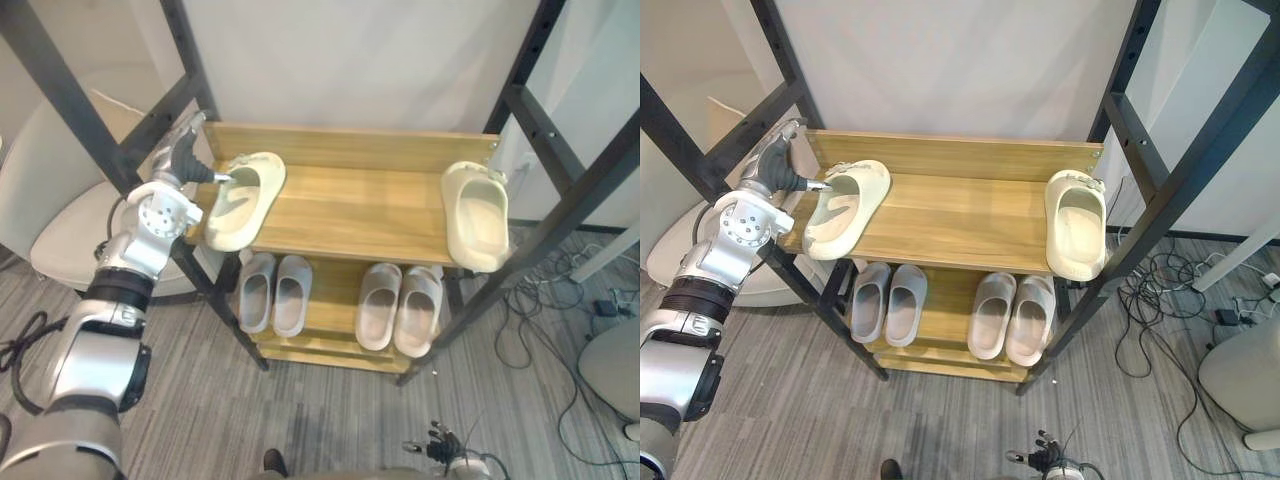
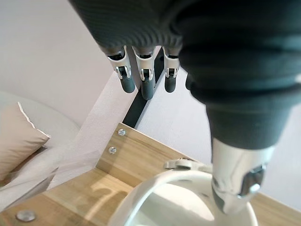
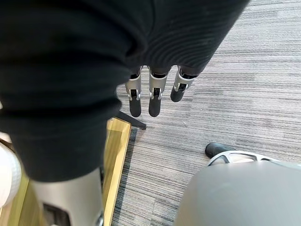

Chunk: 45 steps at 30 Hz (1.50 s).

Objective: Organize the slippers on the shoe rack

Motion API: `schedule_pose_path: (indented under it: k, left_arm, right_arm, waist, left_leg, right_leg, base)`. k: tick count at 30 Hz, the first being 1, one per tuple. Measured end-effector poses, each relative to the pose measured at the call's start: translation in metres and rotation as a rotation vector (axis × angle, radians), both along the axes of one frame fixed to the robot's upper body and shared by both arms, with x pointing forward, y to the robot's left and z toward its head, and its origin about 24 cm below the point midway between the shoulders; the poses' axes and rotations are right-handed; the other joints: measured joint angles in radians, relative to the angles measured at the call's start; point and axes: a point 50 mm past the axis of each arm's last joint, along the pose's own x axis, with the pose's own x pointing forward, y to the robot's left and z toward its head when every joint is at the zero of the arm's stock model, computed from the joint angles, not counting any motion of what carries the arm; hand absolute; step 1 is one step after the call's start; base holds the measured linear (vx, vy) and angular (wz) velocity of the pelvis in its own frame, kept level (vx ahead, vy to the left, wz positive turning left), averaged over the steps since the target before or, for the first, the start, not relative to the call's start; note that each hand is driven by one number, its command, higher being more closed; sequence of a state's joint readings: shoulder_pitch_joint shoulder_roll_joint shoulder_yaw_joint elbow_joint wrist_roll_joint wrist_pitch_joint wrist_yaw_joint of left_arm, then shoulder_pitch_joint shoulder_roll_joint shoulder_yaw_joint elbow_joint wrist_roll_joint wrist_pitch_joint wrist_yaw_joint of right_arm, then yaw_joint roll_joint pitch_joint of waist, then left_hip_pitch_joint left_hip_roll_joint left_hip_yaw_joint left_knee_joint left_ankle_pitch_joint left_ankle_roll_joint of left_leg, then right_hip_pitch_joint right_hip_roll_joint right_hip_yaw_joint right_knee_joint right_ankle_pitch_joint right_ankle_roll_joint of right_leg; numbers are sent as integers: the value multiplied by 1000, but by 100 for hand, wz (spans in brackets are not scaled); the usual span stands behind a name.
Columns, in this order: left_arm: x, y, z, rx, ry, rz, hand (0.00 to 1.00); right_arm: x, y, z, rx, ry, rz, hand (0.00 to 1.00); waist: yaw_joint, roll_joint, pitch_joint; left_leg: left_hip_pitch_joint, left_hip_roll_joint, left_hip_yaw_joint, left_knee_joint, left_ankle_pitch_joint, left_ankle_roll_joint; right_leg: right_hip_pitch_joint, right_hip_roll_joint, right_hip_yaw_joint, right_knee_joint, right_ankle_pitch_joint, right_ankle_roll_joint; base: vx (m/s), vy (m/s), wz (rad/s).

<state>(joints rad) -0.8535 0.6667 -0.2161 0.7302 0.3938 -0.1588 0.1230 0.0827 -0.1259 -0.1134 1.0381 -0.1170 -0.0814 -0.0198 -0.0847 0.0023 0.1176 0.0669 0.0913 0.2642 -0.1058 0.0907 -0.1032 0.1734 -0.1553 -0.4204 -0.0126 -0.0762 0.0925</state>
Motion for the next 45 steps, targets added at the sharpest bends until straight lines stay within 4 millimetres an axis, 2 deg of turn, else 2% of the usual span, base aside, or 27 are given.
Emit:
schedule_pose_path:
  k: [19, 34, 45]
  left_arm:
    - [1, 8, -9, 45, 68, 43, 0]
    - [4, 22, 1, 26, 71, 106, 0]
    - [4, 24, 4, 2, 63, 110, 0]
  right_arm:
    - [-2, -2, 2, 16, -30, -35, 0]
    - [-4, -3, 4, 17, -52, -40, 0]
    - [-7, -1, 6, 19, -63, -43, 0]
  waist:
    - [-7, 3, 11]
    - [-3, 4, 22]
    - [-4, 6, 23]
  left_leg:
    - [-50, 13, 35, 0, -2, 1]
    - [-75, 20, 84, -4, -3, -2]
    - [-90, 19, 93, -4, 1, 3]
  right_leg:
    - [-93, 3, 52, 24, 10, -2]
    - [-155, 7, 107, 23, 37, -16]
    - [-176, 6, 121, 22, 51, -14]
  base:
    - [-23, 10, -7]
    - [-42, 9, -11]
    - [-15, 1, -2]
